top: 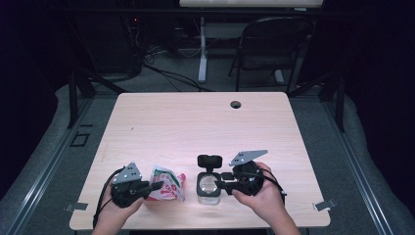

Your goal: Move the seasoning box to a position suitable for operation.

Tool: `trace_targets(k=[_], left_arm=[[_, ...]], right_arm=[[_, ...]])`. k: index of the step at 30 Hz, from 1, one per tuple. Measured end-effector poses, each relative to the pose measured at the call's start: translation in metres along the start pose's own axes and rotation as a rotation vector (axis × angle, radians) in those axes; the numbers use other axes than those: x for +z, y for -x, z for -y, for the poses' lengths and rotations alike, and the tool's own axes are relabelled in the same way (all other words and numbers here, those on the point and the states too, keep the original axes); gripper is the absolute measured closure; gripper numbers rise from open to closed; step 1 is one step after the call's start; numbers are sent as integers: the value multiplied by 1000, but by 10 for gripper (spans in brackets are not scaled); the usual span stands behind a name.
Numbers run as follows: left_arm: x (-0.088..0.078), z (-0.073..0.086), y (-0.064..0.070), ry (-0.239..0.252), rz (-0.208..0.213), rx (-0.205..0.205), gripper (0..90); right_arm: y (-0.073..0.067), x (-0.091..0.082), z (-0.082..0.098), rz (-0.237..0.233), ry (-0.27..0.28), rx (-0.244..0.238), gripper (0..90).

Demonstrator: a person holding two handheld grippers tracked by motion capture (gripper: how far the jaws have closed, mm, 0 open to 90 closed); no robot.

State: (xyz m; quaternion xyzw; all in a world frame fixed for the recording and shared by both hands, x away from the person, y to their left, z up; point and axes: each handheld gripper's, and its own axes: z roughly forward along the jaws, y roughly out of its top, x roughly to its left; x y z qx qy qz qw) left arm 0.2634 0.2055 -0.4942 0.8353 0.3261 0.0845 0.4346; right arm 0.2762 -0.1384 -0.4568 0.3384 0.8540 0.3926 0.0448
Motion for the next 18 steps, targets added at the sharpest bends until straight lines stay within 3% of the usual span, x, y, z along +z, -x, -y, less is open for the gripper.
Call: trace_targets(k=[5,9,18], left_arm=[[0,0,0,4,-3,3,900],[0,1,0,2,-2,3,900],[1,1,1,3,1,5,900]], right_arm=[[-8,5,-5,-43,8,-17,642],[-13,14,-8,-67,-29,-36,641],[-14,23,-16,-89,15,-31,638]])
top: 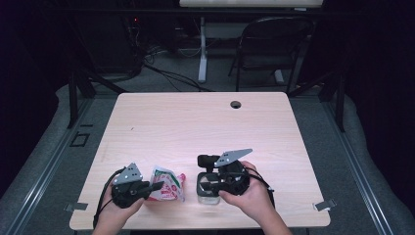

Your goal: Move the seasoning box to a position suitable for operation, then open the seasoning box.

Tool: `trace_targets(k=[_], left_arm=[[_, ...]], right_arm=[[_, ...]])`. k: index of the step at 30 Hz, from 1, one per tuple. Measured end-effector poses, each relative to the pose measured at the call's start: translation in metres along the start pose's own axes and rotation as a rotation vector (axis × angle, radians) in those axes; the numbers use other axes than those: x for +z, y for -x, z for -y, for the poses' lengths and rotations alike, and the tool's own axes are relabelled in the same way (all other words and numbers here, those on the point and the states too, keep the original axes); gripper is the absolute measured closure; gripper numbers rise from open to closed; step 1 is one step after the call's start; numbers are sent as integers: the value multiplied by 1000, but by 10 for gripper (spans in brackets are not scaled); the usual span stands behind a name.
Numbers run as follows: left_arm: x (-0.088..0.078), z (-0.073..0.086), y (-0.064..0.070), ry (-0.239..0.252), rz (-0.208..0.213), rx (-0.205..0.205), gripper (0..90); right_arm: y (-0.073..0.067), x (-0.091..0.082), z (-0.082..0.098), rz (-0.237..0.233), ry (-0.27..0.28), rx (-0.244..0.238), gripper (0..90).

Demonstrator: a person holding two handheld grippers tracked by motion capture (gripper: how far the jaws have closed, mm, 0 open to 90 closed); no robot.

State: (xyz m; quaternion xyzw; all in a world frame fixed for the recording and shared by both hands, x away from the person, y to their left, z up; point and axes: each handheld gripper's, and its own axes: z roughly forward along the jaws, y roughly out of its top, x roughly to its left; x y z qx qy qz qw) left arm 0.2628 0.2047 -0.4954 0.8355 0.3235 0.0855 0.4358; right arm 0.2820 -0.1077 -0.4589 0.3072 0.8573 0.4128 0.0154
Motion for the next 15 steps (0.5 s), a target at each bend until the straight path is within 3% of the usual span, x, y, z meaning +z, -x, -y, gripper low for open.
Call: trace_targets(k=[8,11,15], left_arm=[[0,-1,0,-5,1,7,900],[0,-1,-2,-6,6,9,900],[0,-2,-5,-1,15,2,900]], right_arm=[[2,9,-5,19,-58,-9,704],[2,10,-5,6,-70,-16,689],[1,12,-6,23,-77,-31,655]])
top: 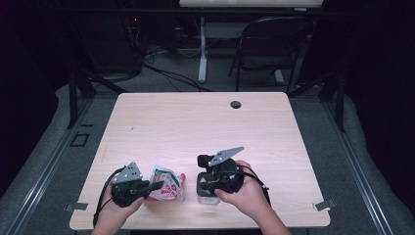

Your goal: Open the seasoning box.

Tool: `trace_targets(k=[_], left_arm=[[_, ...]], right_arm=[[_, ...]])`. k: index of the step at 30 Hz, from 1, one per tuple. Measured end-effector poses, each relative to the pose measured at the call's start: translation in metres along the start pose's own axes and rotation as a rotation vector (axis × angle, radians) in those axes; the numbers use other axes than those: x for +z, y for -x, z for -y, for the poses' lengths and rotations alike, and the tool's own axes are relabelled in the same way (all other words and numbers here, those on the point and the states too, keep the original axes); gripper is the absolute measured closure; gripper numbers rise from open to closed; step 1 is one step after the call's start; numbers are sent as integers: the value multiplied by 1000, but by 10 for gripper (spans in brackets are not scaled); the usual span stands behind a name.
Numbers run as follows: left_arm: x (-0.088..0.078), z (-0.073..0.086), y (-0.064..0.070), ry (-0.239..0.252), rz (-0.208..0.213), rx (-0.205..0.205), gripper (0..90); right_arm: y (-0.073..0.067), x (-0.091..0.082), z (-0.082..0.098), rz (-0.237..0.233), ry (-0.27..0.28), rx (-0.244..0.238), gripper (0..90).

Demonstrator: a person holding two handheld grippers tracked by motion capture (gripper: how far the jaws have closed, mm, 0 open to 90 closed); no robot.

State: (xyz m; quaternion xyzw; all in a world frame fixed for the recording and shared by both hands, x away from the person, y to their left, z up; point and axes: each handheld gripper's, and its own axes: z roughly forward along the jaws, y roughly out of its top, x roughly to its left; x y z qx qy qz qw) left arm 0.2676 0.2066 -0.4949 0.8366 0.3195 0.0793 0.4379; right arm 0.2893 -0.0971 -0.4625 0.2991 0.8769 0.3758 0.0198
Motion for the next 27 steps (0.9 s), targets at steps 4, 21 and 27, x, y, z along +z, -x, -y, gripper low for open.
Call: trace_targets(k=[4,21,27], left_arm=[[1,0,-1,3,7,3,900],[4,1,3,3,18,7,900],[5,1,7,-3,6,13,900]], right_arm=[[1,2,-2,17,10,-13,669],[-21,6,-19,-69,-29,-63,709],[-30,7,-21,-100,-33,-81,694]])
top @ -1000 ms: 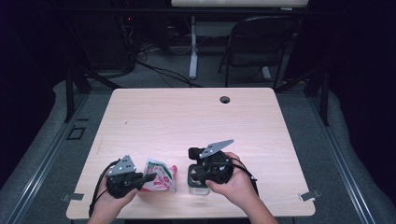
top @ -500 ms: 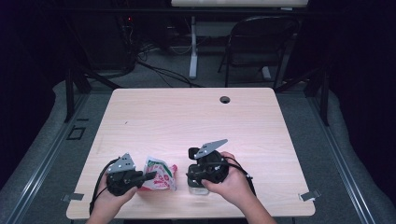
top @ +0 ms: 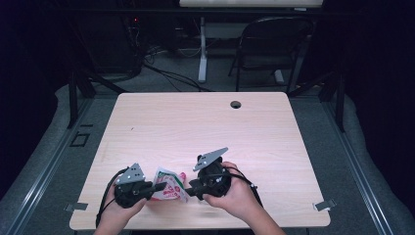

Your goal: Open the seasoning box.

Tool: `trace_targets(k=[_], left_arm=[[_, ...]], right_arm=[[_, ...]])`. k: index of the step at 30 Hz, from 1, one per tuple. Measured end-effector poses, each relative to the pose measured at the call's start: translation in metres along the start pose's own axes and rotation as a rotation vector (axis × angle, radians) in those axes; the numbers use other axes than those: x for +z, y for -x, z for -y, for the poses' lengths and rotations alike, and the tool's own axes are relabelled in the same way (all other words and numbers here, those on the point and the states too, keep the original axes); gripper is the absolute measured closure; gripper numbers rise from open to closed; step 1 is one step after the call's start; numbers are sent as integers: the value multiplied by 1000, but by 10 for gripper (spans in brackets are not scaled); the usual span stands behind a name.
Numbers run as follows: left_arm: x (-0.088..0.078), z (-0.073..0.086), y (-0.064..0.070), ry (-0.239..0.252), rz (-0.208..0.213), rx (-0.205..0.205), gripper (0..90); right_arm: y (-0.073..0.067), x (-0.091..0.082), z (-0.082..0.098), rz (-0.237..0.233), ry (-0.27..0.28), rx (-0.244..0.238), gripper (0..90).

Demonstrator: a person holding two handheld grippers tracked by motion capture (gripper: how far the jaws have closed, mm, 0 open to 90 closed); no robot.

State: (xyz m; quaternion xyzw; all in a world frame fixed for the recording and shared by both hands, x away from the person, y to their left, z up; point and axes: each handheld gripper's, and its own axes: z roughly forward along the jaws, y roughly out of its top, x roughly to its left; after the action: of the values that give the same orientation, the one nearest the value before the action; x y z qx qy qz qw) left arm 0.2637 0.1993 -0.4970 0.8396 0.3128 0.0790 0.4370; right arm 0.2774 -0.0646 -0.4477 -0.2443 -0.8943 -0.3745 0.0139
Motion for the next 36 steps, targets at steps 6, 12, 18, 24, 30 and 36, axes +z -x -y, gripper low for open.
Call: trace_targets(k=[6,12,18,24,30,36], left_arm=[[-1,1,0,10,9,-11,900],[-4,4,0,13,4,-10,900],[-10,7,-2,33,2,-29,900],[-13,10,-4,41,9,-41,900],[-14,11,-5,44,18,-52,900],[-13,12,-6,49,25,-59,900]], right_arm=[[-6,8,-6,-11,-14,-8,691],[-9,21,-13,-23,-18,-14,707],[-13,22,-25,-25,7,-23,710],[-14,19,-33,-31,6,-19,715],[-11,19,-33,-67,-4,30,717],[-8,25,-29,-69,-20,69,716]])
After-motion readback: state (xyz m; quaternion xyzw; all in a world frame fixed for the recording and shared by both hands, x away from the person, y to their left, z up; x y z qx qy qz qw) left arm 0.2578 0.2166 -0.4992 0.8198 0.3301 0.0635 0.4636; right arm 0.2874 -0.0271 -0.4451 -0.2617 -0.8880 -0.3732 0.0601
